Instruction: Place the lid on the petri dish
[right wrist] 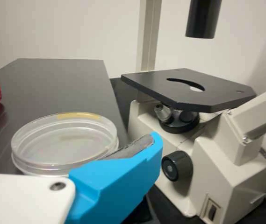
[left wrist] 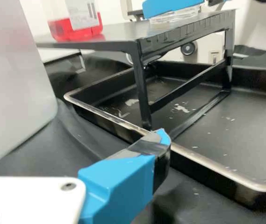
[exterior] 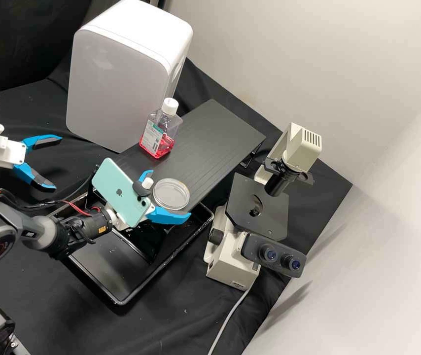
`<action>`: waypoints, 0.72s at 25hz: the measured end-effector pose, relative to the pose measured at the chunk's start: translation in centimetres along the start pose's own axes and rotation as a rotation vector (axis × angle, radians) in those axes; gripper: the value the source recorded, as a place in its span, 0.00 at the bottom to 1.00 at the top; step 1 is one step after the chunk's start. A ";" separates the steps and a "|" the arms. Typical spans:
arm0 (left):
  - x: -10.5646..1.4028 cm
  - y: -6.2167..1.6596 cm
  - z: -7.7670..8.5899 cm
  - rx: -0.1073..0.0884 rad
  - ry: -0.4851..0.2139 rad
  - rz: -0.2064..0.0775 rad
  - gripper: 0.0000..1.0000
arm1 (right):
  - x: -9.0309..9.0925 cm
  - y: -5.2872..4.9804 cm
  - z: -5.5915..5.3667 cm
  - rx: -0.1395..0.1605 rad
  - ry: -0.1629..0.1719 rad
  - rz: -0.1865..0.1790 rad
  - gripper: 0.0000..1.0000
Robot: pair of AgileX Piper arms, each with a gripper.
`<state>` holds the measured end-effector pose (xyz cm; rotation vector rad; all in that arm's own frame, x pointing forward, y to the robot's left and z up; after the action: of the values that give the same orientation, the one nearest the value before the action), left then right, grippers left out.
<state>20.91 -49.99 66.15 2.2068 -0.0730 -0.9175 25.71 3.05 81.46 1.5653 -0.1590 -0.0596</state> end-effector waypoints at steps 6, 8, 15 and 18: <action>-1.4 1.49 0.2 0.122 0.103 0.065 1.00 | -1.0 -0.2 -0.2 -0.005 0.011 0.012 1.00; -1.7 2.06 -0.1 0.108 0.150 0.091 1.00 | -1.3 -0.1 -0.3 -0.009 0.035 0.039 1.00; -2.1 2.65 -0.4 0.088 0.167 0.118 1.00 | -2.2 0.1 -0.5 0.055 0.120 0.092 1.00; -2.1 2.65 -0.5 0.087 0.170 0.118 1.00 | -2.3 0.5 -0.7 0.073 0.139 0.111 1.00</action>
<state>20.20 -50.98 69.35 2.3250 -0.1634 -0.6714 23.48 4.12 81.79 1.6243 -0.1399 0.1431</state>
